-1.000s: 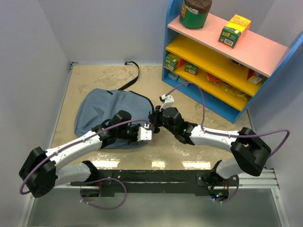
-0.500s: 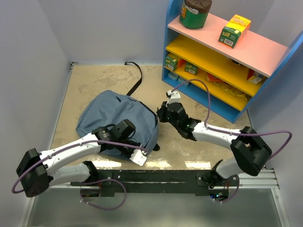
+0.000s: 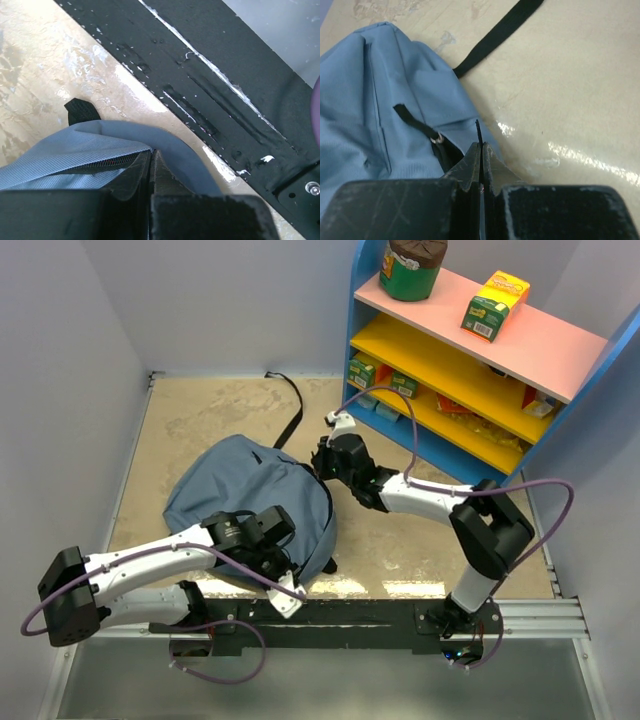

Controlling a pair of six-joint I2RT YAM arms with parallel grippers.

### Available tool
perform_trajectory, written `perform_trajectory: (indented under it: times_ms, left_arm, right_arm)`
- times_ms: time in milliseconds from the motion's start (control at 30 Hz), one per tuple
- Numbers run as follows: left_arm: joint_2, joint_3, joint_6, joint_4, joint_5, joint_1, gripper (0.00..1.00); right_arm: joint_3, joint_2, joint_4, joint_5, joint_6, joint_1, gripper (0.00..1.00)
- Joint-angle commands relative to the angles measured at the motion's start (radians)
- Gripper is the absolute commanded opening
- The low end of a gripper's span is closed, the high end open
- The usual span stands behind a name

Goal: Pack the student bag
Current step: Zip the student bag at the center of the board.

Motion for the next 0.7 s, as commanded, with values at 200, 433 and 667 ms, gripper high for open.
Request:
perform_trajectory:
  times_ms: [200, 433, 667]
  left_arm:
    - [0.048, 0.077, -0.211, 0.123, -0.053, -0.05, 0.19]
    - [0.142, 0.333, -0.46, 0.265, -0.17, 0.174, 0.89]
    - [0.156, 0.602, -0.611, 0.079, -0.173, 0.321, 1.0]
  right_arm:
    - [0.185, 0.087, 0.062, 0.053, -0.019, -0.052, 0.0]
    - [0.076, -0.025, 0.008, 0.132, 0.012, -0.088, 0.0]
    - [-0.035, -0.13, 0.004, 0.067, 0.015, -0.158, 0.0]
